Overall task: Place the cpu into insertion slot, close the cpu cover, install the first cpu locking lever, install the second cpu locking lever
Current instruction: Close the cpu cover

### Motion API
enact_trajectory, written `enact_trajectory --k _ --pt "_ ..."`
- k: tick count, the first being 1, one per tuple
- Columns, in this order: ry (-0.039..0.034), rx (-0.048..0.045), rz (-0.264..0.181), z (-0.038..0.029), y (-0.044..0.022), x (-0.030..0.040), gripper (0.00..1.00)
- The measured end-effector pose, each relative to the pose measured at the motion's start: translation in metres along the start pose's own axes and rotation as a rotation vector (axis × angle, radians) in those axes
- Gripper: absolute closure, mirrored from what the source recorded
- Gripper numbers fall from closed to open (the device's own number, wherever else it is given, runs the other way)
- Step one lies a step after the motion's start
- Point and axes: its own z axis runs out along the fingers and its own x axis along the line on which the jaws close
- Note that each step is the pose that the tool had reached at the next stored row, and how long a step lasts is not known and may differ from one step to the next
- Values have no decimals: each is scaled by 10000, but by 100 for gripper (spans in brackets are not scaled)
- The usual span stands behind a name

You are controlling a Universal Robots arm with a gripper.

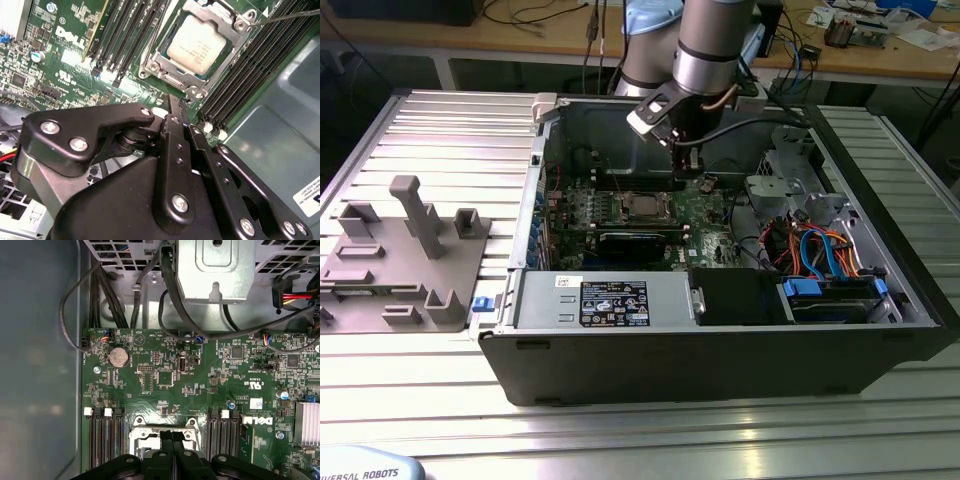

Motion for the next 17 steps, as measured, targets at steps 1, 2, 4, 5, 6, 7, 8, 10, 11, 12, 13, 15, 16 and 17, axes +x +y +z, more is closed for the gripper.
enact_trajectory --k 1,2,4,5,6,7,8,10,11,12,13,15,16,17 --pt "1 0 -1 2 -4 0 89" --pt "0 0 0 3 -10 0 89" --pt "4 0 0 6 -21 0 89" --pt "7 -1 -1 9 -30 1 89" --pt "7 -1 0 17 -52 1 89" --pt "7 -1 0 22 -62 1 89" --pt "7 -1 -1 27 -74 2 89" --pt "7 0 0 50 -127 2 89" --pt "7 -1 0 60 -144 2 89" --pt "8 -1 1 71 -158 3 89" --pt "8 -1 0 83 -177 3 89" --pt "7 -1 -1 99 -207 3 89" --pt "7 0 0 106 -224 4 89" --pt "8 -1 0 111 -234 4 89"
